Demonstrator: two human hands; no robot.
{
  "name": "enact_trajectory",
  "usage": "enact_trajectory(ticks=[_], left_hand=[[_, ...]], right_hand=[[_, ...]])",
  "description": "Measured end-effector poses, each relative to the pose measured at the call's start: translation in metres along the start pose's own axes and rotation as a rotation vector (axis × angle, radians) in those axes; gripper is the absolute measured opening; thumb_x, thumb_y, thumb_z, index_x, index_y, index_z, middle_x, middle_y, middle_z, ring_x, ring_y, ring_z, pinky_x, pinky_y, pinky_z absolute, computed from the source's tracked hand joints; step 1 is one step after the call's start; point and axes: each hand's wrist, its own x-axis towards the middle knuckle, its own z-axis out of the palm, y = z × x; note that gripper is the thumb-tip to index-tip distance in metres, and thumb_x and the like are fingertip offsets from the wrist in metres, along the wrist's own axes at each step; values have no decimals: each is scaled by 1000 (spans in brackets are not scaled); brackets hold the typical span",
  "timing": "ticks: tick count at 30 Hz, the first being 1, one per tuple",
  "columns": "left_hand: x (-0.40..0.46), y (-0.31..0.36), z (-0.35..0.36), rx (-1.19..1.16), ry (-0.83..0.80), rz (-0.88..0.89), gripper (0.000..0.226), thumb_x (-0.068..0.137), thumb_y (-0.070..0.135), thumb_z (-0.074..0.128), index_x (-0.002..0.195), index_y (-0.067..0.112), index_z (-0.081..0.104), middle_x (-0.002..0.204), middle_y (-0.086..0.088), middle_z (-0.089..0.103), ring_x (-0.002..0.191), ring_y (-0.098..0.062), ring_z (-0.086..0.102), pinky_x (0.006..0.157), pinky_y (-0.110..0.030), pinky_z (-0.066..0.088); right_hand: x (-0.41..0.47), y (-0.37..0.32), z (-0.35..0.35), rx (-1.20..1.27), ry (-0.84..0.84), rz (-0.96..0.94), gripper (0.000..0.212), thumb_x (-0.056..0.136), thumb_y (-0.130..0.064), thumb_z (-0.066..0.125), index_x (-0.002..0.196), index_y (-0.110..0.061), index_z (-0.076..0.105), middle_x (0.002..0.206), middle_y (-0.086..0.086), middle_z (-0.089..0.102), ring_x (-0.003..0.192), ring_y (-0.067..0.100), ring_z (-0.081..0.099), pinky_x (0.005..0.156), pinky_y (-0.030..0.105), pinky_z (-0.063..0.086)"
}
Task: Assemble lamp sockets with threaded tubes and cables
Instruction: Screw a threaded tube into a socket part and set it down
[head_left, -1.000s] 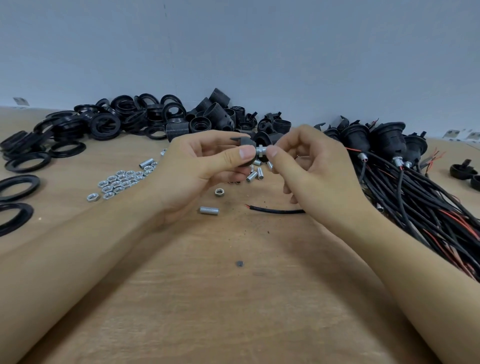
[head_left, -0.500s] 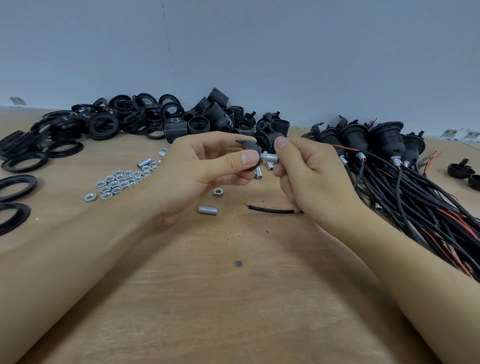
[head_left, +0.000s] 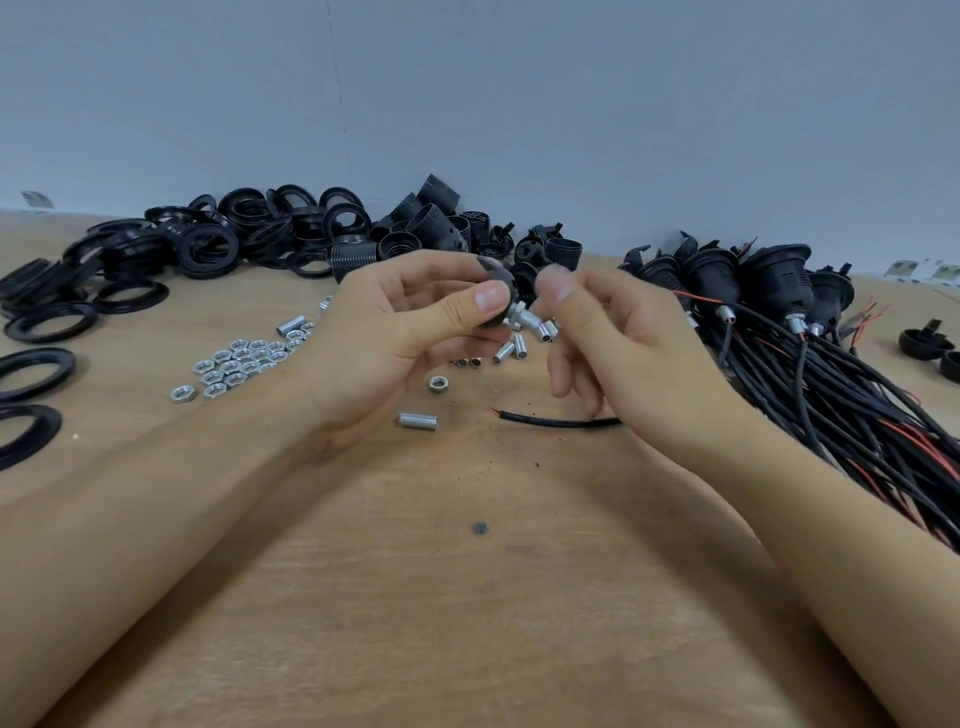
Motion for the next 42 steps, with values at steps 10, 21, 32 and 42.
enact_trajectory(ticks=[10,21,32,42], left_hand=[[1,4,0,-66,-18,-28,32,79,14,69,109,5,69,95,-11,73,84,-23,72,76,-27,57],[-1,8,-2,-23,-72,-72,35,75,14,74,110,11,68,91,-3,71,86,-19,69,77,-32,58],[-1,5,-2,-37,-36,-64,41,64,7,80,103,10,67,92,-10,73,85,-22,71,77,-30,59],[-1,6,0,-42,-45,-61,39,67,9,78,105,10,68,88,-8,73,82,-23,72,75,-29,59]], right_hand=[[2,1,0,83,-10,50,41,94,-50,53,82,-12,62,55,7,62,39,16,47,42,27,41],[2,-5,5,254,-142,100,47,101,-35,47,65,-10,62,47,12,56,40,22,44,41,24,42],[3,-1,4,181,-53,100,24,96,-35,59,86,-13,60,63,6,64,42,17,47,44,29,44],[3,1,5,190,-56,87,41,97,-43,54,73,-11,62,51,9,58,39,20,44,41,28,42]])
